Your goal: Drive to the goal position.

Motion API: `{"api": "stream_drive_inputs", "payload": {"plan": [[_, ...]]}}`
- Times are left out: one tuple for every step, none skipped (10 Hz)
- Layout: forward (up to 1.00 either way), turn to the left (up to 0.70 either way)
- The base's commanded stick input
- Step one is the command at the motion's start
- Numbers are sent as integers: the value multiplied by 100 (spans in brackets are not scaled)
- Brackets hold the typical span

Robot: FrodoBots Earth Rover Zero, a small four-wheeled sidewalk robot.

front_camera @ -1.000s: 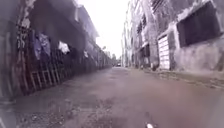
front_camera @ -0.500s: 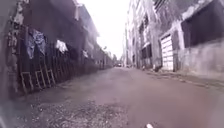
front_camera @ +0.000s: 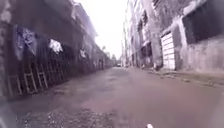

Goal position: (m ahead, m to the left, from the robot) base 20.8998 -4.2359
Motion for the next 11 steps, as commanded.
{"api": "stream_drive_inputs", "payload": {"plan": [[60, 0], [60, 0], [60, 0], [60, 0], [60, 0], [60, 0], [60, 0], [60, 0], [60, 0], [60, -1], [60, -6]]}}
